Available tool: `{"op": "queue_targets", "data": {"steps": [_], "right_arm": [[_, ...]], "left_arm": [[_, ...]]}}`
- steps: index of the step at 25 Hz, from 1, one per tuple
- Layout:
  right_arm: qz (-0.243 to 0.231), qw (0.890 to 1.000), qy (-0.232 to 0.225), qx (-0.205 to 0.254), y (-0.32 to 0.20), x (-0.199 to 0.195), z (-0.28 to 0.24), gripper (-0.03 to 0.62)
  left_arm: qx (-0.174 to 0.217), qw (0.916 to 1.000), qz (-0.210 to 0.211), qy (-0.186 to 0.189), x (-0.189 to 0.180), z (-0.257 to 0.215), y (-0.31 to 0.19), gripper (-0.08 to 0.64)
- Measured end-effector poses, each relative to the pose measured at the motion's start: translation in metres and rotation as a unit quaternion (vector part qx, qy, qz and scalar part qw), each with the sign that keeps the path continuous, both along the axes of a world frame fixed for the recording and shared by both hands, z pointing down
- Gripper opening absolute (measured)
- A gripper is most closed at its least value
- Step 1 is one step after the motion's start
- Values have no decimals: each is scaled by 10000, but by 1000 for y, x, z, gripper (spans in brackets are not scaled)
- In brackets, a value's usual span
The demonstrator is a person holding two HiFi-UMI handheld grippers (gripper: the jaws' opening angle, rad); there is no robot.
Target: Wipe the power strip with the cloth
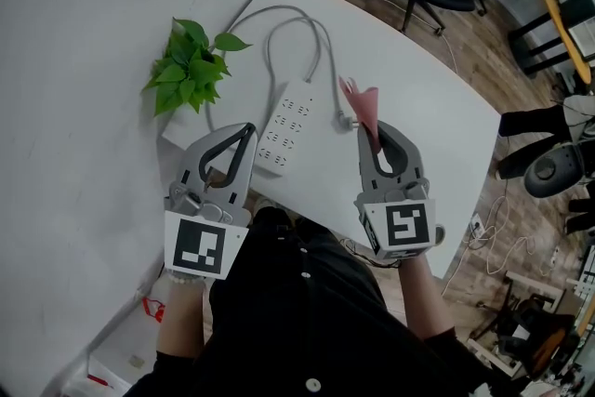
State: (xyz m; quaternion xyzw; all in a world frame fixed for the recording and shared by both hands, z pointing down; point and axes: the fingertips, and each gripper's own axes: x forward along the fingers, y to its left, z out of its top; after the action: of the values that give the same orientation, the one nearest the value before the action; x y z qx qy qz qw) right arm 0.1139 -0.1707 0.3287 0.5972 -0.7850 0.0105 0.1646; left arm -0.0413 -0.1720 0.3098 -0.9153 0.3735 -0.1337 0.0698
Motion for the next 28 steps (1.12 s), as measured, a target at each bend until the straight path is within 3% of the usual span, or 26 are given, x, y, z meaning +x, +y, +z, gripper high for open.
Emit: {"op": "queue_targets", "data": {"steps": [3, 28], "right_arm": [[45, 9999, 166, 14, 1, 6, 6, 57], [-262, 9993, 216, -134, -4, -14, 12, 57]], "left_arm": [[-2, 10000, 21, -12, 1, 1, -1, 12], [-9, 10000, 75, -22, 4, 4, -5, 12]]}}
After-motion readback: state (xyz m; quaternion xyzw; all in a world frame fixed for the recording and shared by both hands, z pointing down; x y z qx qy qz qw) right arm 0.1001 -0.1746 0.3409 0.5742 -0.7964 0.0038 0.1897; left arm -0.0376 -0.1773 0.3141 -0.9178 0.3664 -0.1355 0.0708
